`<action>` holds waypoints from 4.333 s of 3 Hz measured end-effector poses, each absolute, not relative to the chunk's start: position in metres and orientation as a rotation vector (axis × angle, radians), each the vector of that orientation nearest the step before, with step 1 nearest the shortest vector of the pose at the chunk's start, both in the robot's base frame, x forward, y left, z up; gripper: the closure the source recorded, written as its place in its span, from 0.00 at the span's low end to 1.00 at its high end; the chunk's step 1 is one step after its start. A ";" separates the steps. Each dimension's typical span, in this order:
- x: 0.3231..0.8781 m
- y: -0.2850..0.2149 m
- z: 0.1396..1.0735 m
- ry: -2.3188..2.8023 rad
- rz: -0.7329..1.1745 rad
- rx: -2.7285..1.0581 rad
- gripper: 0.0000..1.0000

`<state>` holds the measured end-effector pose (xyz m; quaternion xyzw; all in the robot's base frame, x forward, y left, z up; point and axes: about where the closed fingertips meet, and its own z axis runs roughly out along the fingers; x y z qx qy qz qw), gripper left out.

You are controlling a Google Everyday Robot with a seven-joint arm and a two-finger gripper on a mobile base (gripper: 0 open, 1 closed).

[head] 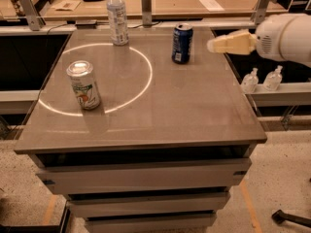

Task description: Move blue plastic bottle near pepsi can

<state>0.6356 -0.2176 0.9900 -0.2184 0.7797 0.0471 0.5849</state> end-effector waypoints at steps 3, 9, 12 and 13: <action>0.727 -0.129 1.016 1.870 0.081 -0.688 0.00; 0.769 0.037 1.007 1.831 0.177 -0.794 0.00; 0.819 0.130 0.957 1.854 0.272 -0.797 0.00; 0.848 0.136 0.945 1.836 0.262 -0.745 0.00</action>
Offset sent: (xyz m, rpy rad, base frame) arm 0.1473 0.1343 0.0150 -0.1789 0.1779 0.1249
